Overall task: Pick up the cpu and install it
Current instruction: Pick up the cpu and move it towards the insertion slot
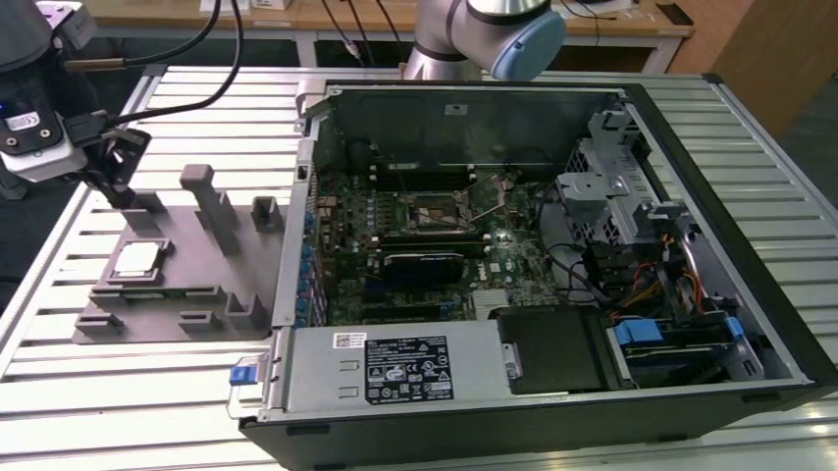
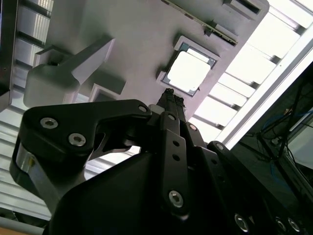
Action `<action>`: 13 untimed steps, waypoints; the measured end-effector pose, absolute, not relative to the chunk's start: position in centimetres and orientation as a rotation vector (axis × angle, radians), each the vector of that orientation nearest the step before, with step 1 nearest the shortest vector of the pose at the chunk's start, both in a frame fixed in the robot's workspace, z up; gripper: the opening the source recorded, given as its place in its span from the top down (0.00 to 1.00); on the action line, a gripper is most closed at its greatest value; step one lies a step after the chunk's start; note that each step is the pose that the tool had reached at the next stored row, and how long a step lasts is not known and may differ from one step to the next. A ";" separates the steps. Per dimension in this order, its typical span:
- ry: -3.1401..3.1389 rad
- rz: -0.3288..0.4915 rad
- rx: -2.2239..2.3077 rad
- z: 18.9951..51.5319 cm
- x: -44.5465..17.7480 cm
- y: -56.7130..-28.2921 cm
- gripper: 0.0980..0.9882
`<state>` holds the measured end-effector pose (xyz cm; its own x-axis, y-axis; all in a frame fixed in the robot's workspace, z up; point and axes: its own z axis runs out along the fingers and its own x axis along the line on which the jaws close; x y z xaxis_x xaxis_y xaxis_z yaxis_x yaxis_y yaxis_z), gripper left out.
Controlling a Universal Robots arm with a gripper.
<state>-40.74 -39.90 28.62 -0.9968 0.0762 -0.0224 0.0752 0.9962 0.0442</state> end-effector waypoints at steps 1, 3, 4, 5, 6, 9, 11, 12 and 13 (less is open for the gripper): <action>3.115 0.068 0.118 28.6 -40.8 -39.9 0.99; 3.115 0.068 0.118 28.4 -40.8 -39.9 0.99; 3.115 0.068 0.118 28.4 -40.8 -39.9 0.99; 3.115 0.068 0.118 28.3 -40.8 -39.9 0.99; 3.115 0.068 0.118 28.2 -40.8 -39.9 0.99; 3.115 0.067 0.118 28.1 -40.9 -39.9 0.99; 3.115 0.068 0.118 28.0 -41.0 -39.9 0.99; 3.115 0.067 0.118 27.9 -41.0 -39.9 0.99; 3.115 0.068 0.118 27.9 -41.0 -39.9 0.99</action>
<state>-41.03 -39.89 27.86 -0.9968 0.0763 -0.0224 0.0752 0.9962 0.0442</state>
